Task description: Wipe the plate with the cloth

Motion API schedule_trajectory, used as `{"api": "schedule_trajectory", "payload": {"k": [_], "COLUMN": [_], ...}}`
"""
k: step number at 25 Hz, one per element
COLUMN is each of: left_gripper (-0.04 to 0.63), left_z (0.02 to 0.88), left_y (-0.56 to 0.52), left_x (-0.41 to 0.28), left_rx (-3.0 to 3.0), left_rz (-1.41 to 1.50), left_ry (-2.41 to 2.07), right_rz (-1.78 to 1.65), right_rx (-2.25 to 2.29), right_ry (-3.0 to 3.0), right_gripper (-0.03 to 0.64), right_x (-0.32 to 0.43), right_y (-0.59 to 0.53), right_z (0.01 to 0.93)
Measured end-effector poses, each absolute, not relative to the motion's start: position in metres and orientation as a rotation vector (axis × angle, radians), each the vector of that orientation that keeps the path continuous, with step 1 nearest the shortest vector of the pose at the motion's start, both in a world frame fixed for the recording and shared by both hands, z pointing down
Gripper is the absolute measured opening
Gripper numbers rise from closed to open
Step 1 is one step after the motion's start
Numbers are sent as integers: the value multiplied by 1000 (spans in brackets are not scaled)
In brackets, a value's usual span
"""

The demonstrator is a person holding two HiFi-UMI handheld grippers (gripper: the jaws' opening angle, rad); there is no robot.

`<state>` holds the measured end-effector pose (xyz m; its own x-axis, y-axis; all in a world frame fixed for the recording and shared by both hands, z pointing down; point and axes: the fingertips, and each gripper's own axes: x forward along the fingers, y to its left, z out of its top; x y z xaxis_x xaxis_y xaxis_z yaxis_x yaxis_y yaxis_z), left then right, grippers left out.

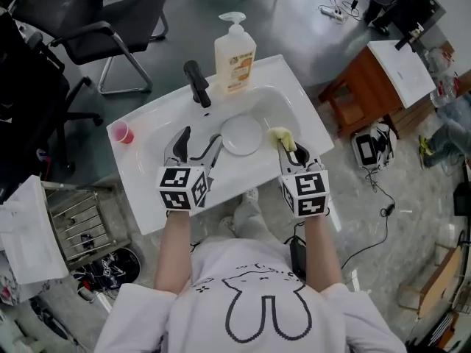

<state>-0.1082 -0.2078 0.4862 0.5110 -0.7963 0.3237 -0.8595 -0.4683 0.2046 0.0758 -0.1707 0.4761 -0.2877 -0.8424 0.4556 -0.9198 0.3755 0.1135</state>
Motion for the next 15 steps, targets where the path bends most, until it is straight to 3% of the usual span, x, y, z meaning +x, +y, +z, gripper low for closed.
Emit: {"api": "schedule_trajectory", "payload": {"k": [15], "left_gripper": [345], "left_z": [617], "left_y": [-253], "left_x": [-82], "left_rx": [2062], "left_rz": [518], "left_ry": [-1334], "right_rz": [561], "right_rx": [984], "right_ry": [-2026], "right_gripper": [48], "right_x": [81], "right_y": [-259], "right_z": [616]}}
